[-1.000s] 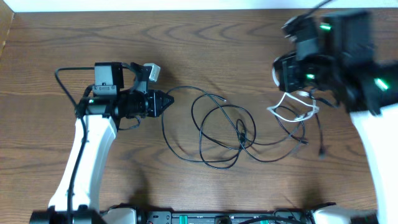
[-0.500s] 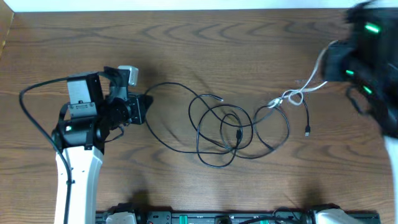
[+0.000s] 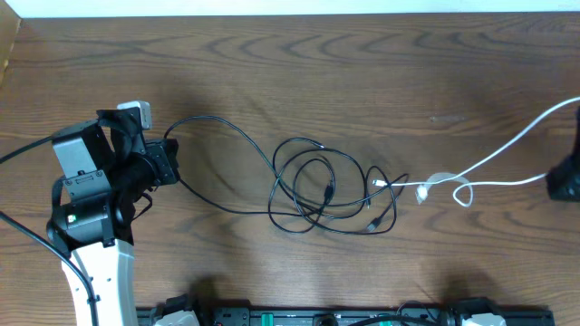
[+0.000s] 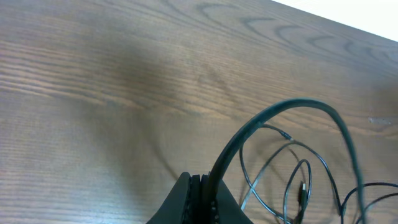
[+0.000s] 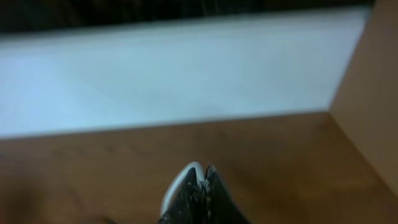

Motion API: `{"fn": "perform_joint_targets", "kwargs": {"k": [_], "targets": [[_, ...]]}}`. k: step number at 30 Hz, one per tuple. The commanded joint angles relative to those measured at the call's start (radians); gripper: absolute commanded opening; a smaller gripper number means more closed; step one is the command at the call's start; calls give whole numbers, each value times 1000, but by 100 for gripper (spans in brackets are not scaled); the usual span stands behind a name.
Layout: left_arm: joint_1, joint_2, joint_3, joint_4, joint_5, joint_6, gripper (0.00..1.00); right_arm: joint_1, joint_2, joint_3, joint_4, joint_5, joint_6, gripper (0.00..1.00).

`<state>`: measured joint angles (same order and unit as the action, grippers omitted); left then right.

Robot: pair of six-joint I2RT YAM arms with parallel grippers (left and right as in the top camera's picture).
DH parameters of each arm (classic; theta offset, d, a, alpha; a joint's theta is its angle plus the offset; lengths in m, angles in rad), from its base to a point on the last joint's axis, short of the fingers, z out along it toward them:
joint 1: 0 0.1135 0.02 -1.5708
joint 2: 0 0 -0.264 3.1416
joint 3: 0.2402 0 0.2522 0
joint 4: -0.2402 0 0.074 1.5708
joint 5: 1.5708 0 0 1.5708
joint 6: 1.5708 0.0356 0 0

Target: Untangle cables

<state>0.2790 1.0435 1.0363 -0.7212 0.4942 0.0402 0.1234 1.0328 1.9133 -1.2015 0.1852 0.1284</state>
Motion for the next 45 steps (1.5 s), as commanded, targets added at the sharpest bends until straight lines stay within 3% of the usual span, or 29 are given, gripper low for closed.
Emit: {"fn": "perform_joint_targets", "kwargs": {"k": [1, 4, 8, 11, 13, 15, 20, 23, 27, 32, 37, 41, 42, 43, 45], "targets": [[4, -6, 13, -8, -6, -16, 8, -6, 77, -16, -26, 223, 8, 1], [4, -6, 13, -8, -6, -16, 7, -12, 134, -16, -32, 555, 114, 1], [4, -6, 13, -13, -6, -15, 7, -53, 205, -16, -112, 921, 363, 1], [4, -6, 13, -12, -10, -15, 7, -114, 233, -16, -187, 1009, 518, 1], [4, -6, 13, -11, -10, -15, 7, -153, 240, -16, -212, 954, 577, 1], [4, -6, 13, -11, -10, -15, 8, -185, 244, -16, -213, 759, 579, 1], [4, -6, 13, -11, -9, -15, 8, -208, 271, -63, -208, 46, 333, 1], [4, -6, 13, -11, -9, -15, 7, -207, 298, -128, -233, -158, 248, 1], [4, -6, 13, -12, -9, -15, 7, -208, 314, -251, -262, -38, 281, 1], [4, -6, 13, -11, -9, -15, 7, -270, 314, -375, -255, 270, 432, 1], [4, -6, 13, -11, -10, -15, 8, -414, 306, -380, -244, 390, 516, 1], [0, -4, 13, -11, 44, -15, 8, -514, 284, -380, -214, 311, 521, 1], [-6, 0, 13, -9, 103, -9, 14, -530, 279, -380, -206, 277, 519, 1], [-24, 9, 13, -8, 229, 47, 48, -551, 273, -380, -183, 194, 474, 1], [-71, 29, 13, -13, 402, 159, 69, -563, 268, -380, -142, 64, 349, 1]]}}
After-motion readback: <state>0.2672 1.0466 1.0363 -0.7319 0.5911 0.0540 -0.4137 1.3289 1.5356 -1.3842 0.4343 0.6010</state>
